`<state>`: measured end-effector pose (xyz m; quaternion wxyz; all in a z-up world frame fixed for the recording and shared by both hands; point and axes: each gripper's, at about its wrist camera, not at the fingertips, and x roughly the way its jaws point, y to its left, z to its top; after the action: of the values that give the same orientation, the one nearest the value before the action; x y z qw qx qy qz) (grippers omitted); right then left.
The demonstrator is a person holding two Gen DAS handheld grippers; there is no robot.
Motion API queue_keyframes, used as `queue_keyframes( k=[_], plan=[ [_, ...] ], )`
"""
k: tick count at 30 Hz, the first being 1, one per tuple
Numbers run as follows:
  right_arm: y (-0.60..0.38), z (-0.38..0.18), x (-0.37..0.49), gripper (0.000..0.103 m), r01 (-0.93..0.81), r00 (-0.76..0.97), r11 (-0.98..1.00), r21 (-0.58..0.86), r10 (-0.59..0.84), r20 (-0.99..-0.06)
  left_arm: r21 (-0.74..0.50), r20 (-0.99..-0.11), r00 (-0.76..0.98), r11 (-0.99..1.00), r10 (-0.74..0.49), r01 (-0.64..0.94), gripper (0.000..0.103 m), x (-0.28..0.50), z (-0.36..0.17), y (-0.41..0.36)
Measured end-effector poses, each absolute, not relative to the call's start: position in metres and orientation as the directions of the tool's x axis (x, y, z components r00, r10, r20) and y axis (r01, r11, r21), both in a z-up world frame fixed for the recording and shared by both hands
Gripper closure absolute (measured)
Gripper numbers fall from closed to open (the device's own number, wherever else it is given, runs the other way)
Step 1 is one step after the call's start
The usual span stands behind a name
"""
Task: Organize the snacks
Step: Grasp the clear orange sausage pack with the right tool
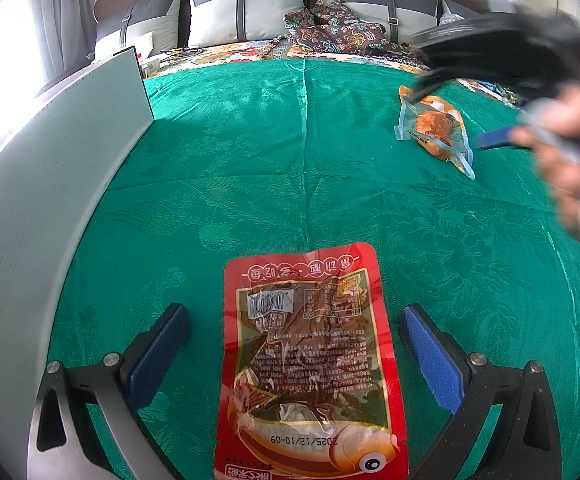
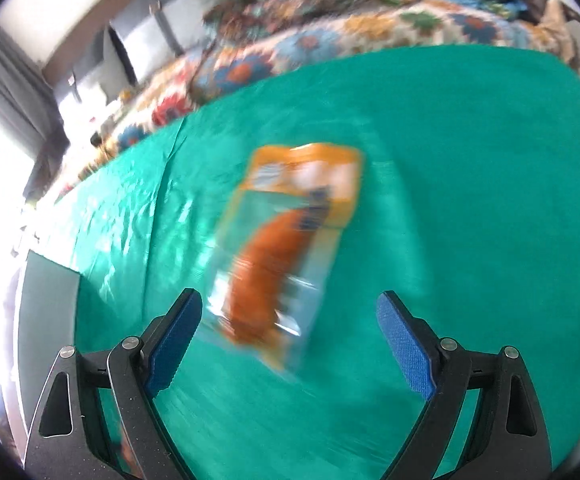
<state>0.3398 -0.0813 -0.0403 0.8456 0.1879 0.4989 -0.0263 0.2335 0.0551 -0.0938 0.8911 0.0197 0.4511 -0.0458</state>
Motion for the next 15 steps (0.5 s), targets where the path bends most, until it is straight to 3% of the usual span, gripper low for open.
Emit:
queue_keyframes(
  k=[2, 5, 7, 9, 11, 15],
  plan=[
    [-0.055, -0.059, 0.364, 0.009, 0.261, 0.419, 0.938, 0.227, 0.102, -0.902, -0.007, -0.806, 0.589, 0.995, -0.064, 0.099, 0.000, 0.233, -0.094, 0.055],
    [-0.017, -0.065, 0.377, 0.007, 0.216, 0.391, 0.976, -0.012, -0.097, -0.915, -0.007, -0.805, 0.589, 0.995, -0.064, 0.099, 0.000, 0.234, -0.094, 0.055],
    [-0.011, -0.064, 0.372, 0.007, 0.187, 0.447, 0.982, -0.008, -0.093, -0.890, -0.007, -0.805, 0.590, 0.995, -0.064, 0.099, 0.000, 0.234, -0.093, 0.055],
    [-0.012, -0.063, 0.365, 0.012, 0.152, 0.472, 0.988, -0.017, -0.087, -0.877, -0.007, -0.805, 0.589, 0.995, -0.064, 0.099, 0.000, 0.234, -0.093, 0.054],
    [-0.015, -0.058, 0.355, 0.024, 0.112, 0.497, 0.994, -0.020, -0.073, -0.865, -0.007, -0.805, 0.590, 0.995, -0.064, 0.099, 0.000, 0.234, -0.093, 0.054],
    [-0.029, -0.057, 0.328, 0.029, 0.059, 0.506, 0.998, -0.001, -0.031, -0.862, -0.007, -0.805, 0.590, 0.995, -0.064, 0.099, 0.000, 0.234, -0.092, 0.054]
  ],
)
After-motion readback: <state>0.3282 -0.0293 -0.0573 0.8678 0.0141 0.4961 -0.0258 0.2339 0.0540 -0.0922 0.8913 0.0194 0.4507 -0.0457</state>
